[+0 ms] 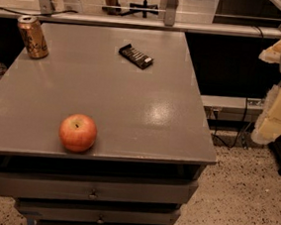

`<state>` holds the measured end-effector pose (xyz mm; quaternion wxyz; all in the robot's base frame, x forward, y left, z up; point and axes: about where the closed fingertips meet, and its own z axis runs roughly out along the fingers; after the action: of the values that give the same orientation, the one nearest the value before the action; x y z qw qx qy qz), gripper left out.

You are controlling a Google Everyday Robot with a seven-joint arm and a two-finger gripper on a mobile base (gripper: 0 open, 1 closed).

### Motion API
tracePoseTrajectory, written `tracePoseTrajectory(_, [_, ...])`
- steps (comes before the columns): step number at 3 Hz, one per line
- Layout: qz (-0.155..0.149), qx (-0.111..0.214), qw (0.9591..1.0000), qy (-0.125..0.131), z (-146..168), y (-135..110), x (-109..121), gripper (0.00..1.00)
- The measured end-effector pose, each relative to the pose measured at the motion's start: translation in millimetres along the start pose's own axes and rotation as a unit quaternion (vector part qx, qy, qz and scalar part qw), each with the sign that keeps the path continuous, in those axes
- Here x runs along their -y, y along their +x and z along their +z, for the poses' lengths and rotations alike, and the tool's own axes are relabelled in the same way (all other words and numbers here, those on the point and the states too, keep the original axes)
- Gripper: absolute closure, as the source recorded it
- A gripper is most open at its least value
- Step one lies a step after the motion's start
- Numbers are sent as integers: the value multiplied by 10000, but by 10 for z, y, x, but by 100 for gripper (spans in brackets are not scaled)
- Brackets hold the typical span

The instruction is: Move rxbar chocolate near orange can

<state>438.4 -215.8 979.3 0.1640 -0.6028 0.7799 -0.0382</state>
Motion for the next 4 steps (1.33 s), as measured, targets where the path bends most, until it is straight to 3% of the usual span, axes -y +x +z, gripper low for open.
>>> tracePoseTrajectory(2, [-14, 176, 9998, 100, 6, -37, 45, 0])
tracePoseTrajectory(3, [94, 568, 9981, 236, 146, -186, 205, 0])
tracePoseTrajectory(4, [258, 1158, 9925, 297, 354, -531, 483, 0])
